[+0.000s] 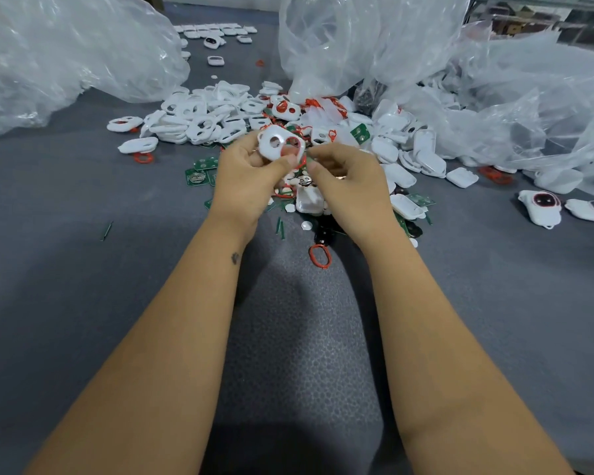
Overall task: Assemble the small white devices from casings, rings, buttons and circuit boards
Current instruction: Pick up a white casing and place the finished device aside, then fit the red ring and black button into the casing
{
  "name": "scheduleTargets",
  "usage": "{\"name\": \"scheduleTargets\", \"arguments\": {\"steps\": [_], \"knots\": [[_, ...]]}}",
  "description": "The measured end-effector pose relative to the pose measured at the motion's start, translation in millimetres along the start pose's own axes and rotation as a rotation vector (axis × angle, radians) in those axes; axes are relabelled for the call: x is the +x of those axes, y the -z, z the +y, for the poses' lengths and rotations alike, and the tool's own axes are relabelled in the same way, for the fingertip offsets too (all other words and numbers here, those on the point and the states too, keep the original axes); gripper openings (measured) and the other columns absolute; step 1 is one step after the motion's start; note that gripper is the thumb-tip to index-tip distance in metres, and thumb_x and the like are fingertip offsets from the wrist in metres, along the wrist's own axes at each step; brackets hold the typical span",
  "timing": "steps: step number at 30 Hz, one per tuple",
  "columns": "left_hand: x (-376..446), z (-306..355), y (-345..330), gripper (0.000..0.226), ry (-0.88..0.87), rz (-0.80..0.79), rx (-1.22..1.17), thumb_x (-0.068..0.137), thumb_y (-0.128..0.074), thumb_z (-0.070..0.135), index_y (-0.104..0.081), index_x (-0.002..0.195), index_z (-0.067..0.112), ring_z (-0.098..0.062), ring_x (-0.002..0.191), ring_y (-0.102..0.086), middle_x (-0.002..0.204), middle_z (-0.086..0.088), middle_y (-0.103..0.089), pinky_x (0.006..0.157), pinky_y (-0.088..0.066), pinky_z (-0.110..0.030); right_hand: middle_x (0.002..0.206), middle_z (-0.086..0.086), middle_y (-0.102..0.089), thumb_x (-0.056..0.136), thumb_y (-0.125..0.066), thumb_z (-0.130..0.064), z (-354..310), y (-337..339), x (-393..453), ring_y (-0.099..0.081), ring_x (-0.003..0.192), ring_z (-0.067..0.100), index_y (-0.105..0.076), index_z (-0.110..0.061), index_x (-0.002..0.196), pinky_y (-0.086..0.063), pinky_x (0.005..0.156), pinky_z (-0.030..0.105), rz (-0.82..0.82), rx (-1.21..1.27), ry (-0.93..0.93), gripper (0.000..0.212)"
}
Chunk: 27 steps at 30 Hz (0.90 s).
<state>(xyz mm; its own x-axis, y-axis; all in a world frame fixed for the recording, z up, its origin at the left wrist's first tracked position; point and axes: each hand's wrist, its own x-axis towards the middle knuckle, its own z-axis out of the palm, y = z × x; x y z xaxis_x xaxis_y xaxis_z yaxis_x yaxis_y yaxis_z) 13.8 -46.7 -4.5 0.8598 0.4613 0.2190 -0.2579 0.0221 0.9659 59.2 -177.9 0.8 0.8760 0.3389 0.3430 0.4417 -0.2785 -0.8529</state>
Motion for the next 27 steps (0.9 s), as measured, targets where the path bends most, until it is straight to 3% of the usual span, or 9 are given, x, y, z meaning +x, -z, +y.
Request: {"name": "scheduleTargets", "arguments": {"steps": [3,7,11,13,16,19,21,23,27], "knots": [[4.4,2.1,6.5,0.022,0.050,0.121,-0.094,0.088,-0.063,-0.001,-0.064,0.096,0.019,-0.004,0.068,-0.057,0.085,0.004,-0.069,0.052,-0.040,-0.015,0.106,-0.002,-0.070,0.087,-0.063,-0.017,0.0,-3.7,-0.5,-0.061,0.099,0.012,-0.072,-0.017,0.110,-0.048,0.092,0.032,-0.082,-0.249,0.101,0.025],[7.5,2.8,11.4,0.018,0.080,0.223,-0.201,0.086,-0.061,-0.002,-0.063,0.088,0.016,-0.004,0.058,-0.046,0.073,0.004,-0.059,0.047,-0.034,-0.016,0.108,0.003,-0.065,0.082,-0.059,-0.013,0.0,-9.1,-1.8,-0.053,0.106,0.026,-0.073,-0.020,0.107,-0.041,0.090,0.035,-0.267,-0.560,0.214,0.029],[8.8,3.9,12.8,0.025,0.085,0.276,-0.256,0.088,-0.061,-0.004,-0.063,0.102,0.017,-0.004,0.066,-0.053,0.081,0.007,-0.064,0.052,-0.041,-0.016,0.117,0.003,-0.061,0.086,-0.059,-0.016,4.1,-8.6,-0.7,-0.048,0.113,0.026,-0.069,-0.020,0.115,-0.037,0.093,0.034,-0.310,-0.679,0.216,0.030],[7.9,4.1,12.0,0.030,0.074,0.266,-0.268,0.089,-0.061,-0.004,-0.062,0.111,0.017,-0.003,0.077,-0.059,0.087,0.009,-0.067,0.057,-0.046,-0.015,0.123,0.006,-0.060,0.091,-0.058,-0.013,5.7,-6.2,1.2,-0.050,0.117,0.026,-0.066,-0.014,0.120,-0.038,0.096,0.032,-0.280,-0.617,0.182,0.031],[7.0,4.5,9.2,0.031,0.073,0.241,-0.281,0.092,-0.060,-0.001,-0.060,0.120,0.011,-0.004,0.080,-0.061,0.093,0.007,-0.068,0.062,-0.048,-0.017,0.139,0.009,-0.050,0.093,-0.059,-0.014,4.6,-0.3,0.8,-0.046,0.128,0.024,-0.059,-0.013,0.130,-0.032,0.103,0.025,-0.103,-0.446,0.100,0.037],[5.0,5.6,5.9,0.029,0.111,0.216,-0.286,0.094,-0.057,0.003,-0.062,0.120,0.013,-0.007,0.078,-0.060,0.098,0.001,-0.067,0.059,-0.049,-0.019,0.148,0.011,-0.040,0.097,-0.056,-0.026,2.9,8.7,2.2,-0.035,0.137,0.026,-0.054,-0.016,0.136,-0.029,0.112,0.035,0.011,-0.514,0.000,0.040],[3.9,5.1,4.6,0.026,0.112,0.188,-0.273,0.094,-0.055,0.003,-0.063,0.113,0.019,-0.010,0.081,-0.060,0.097,0.001,-0.066,0.058,-0.048,-0.019,0.130,0.011,-0.055,0.095,-0.053,-0.024,1.0,16.5,4.3,-0.048,0.123,0.029,-0.064,-0.016,0.123,-0.040,0.102,0.038,0.036,-0.609,-0.019,0.031],[3.2,4.8,3.0,0.025,0.100,0.165,-0.254,0.094,-0.055,0.003,-0.062,0.109,0.022,-0.015,0.088,-0.062,0.100,0.000,-0.066,0.063,-0.051,-0.020,0.098,0.007,-0.067,0.089,-0.051,-0.016,-4.8,22.4,3.9,-0.060,0.093,0.026,-0.071,-0.015,0.097,-0.051,0.081,0.038,-0.011,-0.568,-0.055,0.022],[3.0,4.7,-0.2,0.027,0.133,0.119,-0.275,0.096,-0.050,-0.001,-0.056,0.118,0.014,-0.025,0.088,-0.073,0.085,0.003,-0.071,0.068,-0.058,-0.026,0.068,-0.005,-0.063,0.078,-0.063,-0.022,-14.3,28.7,-0.3,-0.057,0.064,0.012,-0.069,-0.019,0.075,-0.047,0.058,0.025,-0.339,-0.590,-0.113,0.007]]}}
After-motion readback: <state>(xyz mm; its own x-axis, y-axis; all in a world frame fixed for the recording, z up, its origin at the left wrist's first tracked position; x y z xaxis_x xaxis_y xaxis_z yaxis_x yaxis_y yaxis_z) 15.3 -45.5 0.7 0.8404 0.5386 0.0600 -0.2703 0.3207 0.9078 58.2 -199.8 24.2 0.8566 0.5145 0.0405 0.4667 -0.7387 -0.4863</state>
